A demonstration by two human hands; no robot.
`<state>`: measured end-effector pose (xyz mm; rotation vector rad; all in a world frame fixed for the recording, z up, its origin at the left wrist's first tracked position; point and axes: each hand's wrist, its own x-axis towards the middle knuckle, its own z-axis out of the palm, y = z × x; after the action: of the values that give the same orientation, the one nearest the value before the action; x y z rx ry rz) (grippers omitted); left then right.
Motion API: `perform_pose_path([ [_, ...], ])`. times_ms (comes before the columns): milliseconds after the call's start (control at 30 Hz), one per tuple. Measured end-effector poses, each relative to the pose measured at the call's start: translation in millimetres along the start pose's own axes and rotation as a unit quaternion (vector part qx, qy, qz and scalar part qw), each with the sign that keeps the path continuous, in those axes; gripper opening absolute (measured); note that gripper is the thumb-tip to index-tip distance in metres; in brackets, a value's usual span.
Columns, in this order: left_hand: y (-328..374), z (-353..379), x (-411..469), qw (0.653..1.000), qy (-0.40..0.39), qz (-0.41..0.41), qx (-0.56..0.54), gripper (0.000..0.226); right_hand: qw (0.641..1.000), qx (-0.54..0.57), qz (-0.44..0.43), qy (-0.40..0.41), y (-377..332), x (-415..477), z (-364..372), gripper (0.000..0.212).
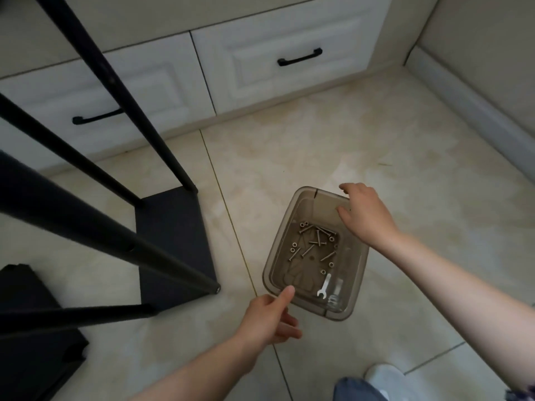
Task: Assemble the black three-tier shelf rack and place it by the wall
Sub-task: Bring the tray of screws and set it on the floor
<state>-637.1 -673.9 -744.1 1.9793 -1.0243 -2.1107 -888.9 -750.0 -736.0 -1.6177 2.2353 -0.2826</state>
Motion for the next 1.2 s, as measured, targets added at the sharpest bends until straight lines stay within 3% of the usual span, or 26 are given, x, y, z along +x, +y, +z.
perform_pose_path([
  [100, 6, -17, 3, 0.993, 0.053, 0.026, 0.104, 0.045, 0.998, 0.031, 0.035, 0.049, 5, -31, 0, 0.055],
  [233, 29, -31, 15, 0.965, 0.11, 0.132, 0.199, 0.04, 0.983, 0.136, 0.103, 0.064, 10, -81, 14, 0.065],
  [333, 40, -33, 23, 0.919, 0.089, 0.207, 0.323, 0.034, 0.969, 0.196, 0.151, 0.02, 8, -109, 29, 0.071],
  [400, 45, -32, 26, 0.906, 0.07, 0.22, 0.353, 0.025, 0.962, 0.221, 0.16, 0.004, 5, -118, 37, 0.072],
  [500, 48, -28, 28, 0.908, 0.067, 0.228, 0.346, 0.013, 0.958, 0.234, 0.167, 0.001, 4, -113, 42, 0.069],
  [833, 52, -4, 34, 0.932, 0.08, 0.209, 0.286, 0.016, 0.949, 0.242, 0.203, 0.014, 11, -71, 37, 0.064],
  [1200, 82, -11, 53, 0.943, 0.067, 0.222, 0.237, 0.021, 0.954, 0.236, 0.182, 0.038, 10, -41, 37, 0.066],
])
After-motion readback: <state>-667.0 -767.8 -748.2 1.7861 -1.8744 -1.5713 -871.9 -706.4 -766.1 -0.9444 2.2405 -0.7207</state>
